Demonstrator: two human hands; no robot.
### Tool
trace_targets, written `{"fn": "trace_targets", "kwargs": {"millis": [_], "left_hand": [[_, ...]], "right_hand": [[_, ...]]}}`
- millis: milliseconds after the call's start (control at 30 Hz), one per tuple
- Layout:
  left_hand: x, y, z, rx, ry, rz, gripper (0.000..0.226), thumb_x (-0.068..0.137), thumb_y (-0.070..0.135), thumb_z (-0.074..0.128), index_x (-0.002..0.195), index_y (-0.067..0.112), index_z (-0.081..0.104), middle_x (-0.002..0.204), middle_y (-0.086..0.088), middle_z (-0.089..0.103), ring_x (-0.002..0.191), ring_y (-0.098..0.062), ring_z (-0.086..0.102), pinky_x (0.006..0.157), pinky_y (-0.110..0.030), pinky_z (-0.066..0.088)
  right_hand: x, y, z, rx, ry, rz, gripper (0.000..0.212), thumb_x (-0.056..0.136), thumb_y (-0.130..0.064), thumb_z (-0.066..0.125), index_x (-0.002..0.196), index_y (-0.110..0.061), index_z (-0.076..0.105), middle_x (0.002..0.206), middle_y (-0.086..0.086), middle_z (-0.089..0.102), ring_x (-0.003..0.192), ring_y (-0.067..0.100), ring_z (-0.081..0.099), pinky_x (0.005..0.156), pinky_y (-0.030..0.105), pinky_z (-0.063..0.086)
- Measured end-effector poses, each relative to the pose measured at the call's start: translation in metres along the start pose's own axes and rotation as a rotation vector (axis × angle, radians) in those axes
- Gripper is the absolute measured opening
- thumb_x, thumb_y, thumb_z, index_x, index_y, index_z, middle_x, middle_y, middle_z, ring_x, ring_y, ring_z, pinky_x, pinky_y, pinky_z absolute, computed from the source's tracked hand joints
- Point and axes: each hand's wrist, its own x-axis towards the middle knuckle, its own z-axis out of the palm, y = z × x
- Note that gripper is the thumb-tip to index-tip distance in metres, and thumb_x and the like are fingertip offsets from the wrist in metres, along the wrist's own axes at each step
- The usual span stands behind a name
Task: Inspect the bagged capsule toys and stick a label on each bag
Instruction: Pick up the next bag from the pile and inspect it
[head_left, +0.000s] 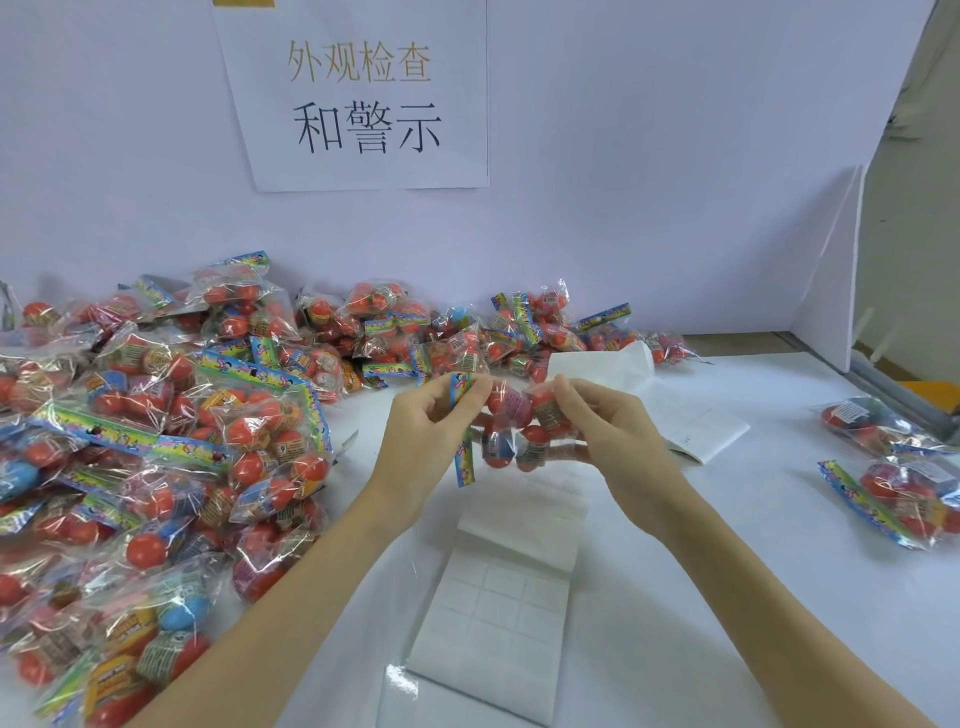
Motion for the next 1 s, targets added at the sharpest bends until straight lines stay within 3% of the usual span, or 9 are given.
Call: {"fn": "trace_targets", "kwargs": {"millis": [100, 167, 267, 333, 433, 533, 733, 900, 1000], "left_hand": [[0.001, 0.004, 0.0, -0.003, 0.032, 0.025, 0.034, 0.105, 0.026, 0.061, 0.078, 0.033, 0.082, 0.066, 0.019, 0.07, 0.067, 0.005, 0.065, 0.071, -0.005, 0.046], [0.002, 0.004, 0.0, 0.063, 0.066, 0.04, 0.044, 0.104, 0.03, 0.06, 0.063, 0.037, 0.074, 0.049, 0.021, 0.047, 0.05, 0.0, 0.044, 0.061, -0.006, 0.037], [0.001, 0.003, 0.0, 0.095, 0.107, 0.053, 0.044, 0.101, 0.041, 0.061, 0.06, 0.026, 0.061, 0.052, 0.017, 0.027, 0.053, -0.007, 0.025, 0.053, -0.016, 0.026], [0.0, 0.0, 0.002, 0.108, 0.117, 0.065, 0.046, 0.102, 0.042, 0.058, 0.067, 0.013, 0.062, 0.053, 0.01, 0.031, 0.054, -0.011, 0.026, 0.054, -0.021, 0.027], [-0.003, -0.001, 0.004, 0.167, 0.068, 0.073, 0.042, 0.106, 0.041, 0.054, 0.066, 0.033, 0.066, 0.053, 0.013, 0.037, 0.049, -0.01, 0.031, 0.052, -0.024, 0.03], [-0.003, 0.0, 0.003, 0.096, -0.079, 0.008, 0.025, 0.1, 0.042, 0.061, 0.094, 0.021, 0.074, 0.065, -0.001, 0.057, 0.049, -0.02, 0.058, 0.046, -0.033, 0.052], [0.001, -0.007, 0.002, -0.013, 0.038, 0.007, 0.017, 0.107, 0.01, 0.055, 0.097, 0.0, 0.064, 0.074, -0.014, 0.071, 0.059, -0.028, 0.067, 0.055, -0.031, 0.058], [0.004, -0.009, -0.002, -0.017, 0.094, 0.017, 0.019, 0.106, 0.013, 0.058, 0.091, 0.006, 0.067, 0.066, -0.007, 0.056, 0.056, -0.023, 0.063, 0.052, -0.028, 0.055], [0.006, -0.009, -0.006, 0.012, 0.104, 0.022, 0.022, 0.106, 0.014, 0.059, 0.085, 0.012, 0.067, 0.061, -0.004, 0.054, 0.051, -0.022, 0.057, 0.046, -0.028, 0.049]], "right_hand": [[0.0, -0.002, -0.001, 0.061, 0.033, -0.002, 0.037, 0.108, -0.034, 0.05, 0.113, -0.012, 0.079, 0.1, 0.015, 0.08, 0.091, 0.032, 0.078, 0.075, 0.033, 0.063], [0.0, -0.003, 0.0, 0.071, 0.044, -0.02, 0.037, 0.108, -0.035, 0.05, 0.113, -0.015, 0.08, 0.1, 0.015, 0.08, 0.092, 0.031, 0.078, 0.074, 0.032, 0.063], [0.0, -0.003, 0.002, 0.072, 0.062, -0.048, 0.037, 0.108, -0.037, 0.05, 0.113, -0.017, 0.081, 0.098, 0.015, 0.08, 0.089, 0.031, 0.078, 0.071, 0.031, 0.063], [-0.001, -0.004, 0.002, 0.076, 0.077, -0.047, 0.037, 0.107, -0.039, 0.051, 0.108, -0.019, 0.083, 0.096, 0.016, 0.08, 0.083, 0.034, 0.078, 0.07, 0.031, 0.062], [-0.001, -0.004, -0.002, 0.092, 0.118, -0.045, 0.038, 0.108, -0.04, 0.051, 0.103, -0.022, 0.084, 0.092, 0.017, 0.079, 0.075, 0.037, 0.077, 0.068, 0.03, 0.061], [0.001, -0.002, -0.006, 0.109, 0.172, -0.041, 0.04, 0.109, -0.039, 0.049, 0.101, -0.022, 0.084, 0.093, 0.015, 0.08, 0.077, 0.035, 0.078, 0.071, 0.033, 0.064], [0.006, 0.002, -0.009, 0.248, -0.05, 0.027, 0.044, 0.103, -0.041, 0.055, 0.122, -0.005, 0.072, 0.117, 0.019, 0.076, 0.106, 0.033, 0.074, 0.094, 0.036, 0.06], [0.005, 0.014, -0.007, -0.069, -0.024, 0.08, 0.023, 0.105, -0.024, 0.062, 0.104, -0.005, 0.074, 0.084, 0.017, 0.077, 0.071, 0.026, 0.072, 0.067, 0.025, 0.058], [0.005, 0.012, -0.009, -0.103, -0.013, 0.032, 0.021, 0.105, -0.022, 0.061, 0.101, -0.006, 0.074, 0.079, 0.015, 0.076, 0.064, 0.02, 0.067, 0.061, 0.023, 0.054]]}}
